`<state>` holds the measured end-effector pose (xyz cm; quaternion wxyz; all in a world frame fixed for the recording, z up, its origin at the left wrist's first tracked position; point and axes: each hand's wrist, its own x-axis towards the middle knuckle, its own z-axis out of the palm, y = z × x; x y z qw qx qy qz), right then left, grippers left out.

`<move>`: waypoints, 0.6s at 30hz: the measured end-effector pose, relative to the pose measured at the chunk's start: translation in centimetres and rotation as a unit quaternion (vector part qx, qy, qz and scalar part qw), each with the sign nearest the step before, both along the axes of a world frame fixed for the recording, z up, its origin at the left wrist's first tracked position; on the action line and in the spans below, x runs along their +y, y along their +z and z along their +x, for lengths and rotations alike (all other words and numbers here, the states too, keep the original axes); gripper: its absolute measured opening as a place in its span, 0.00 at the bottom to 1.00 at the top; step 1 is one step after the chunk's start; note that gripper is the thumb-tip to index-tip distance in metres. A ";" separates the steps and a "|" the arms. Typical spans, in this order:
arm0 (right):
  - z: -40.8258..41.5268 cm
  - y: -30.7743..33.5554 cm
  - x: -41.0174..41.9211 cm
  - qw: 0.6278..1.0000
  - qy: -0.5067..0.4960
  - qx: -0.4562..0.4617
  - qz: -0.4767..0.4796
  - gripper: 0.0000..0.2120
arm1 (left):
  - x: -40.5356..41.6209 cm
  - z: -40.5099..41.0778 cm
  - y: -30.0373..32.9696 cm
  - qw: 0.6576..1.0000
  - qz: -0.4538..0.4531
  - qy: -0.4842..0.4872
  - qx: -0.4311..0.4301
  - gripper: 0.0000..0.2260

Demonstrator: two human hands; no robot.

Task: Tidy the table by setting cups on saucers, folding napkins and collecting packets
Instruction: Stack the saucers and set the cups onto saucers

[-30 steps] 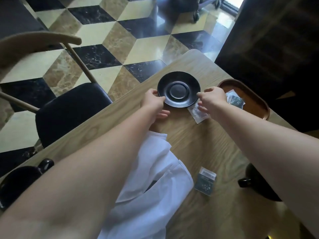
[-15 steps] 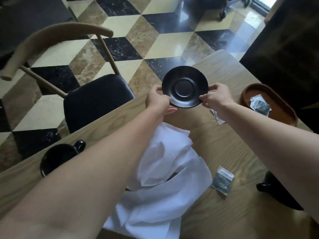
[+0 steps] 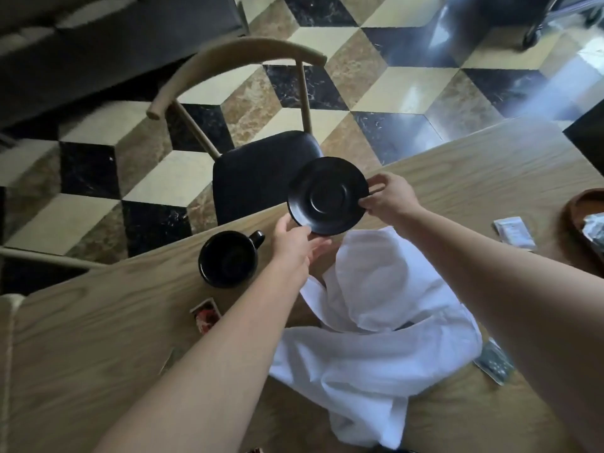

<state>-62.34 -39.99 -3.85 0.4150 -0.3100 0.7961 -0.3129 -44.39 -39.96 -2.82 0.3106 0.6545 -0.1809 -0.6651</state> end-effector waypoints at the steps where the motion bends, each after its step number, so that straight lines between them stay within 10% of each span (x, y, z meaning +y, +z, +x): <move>1: 0.6 -0.2 -0.3 1.000 0.010 0.000 0.001 0.16 | 0.0 0.5 -0.1 1.000 0.004 0.007 -0.010 0.26; 18: 3.6 -2.6 -0.5 0.995 0.080 0.022 0.054 0.16 | 1.1 2.0 -1.1 0.994 0.057 0.066 -0.061 0.33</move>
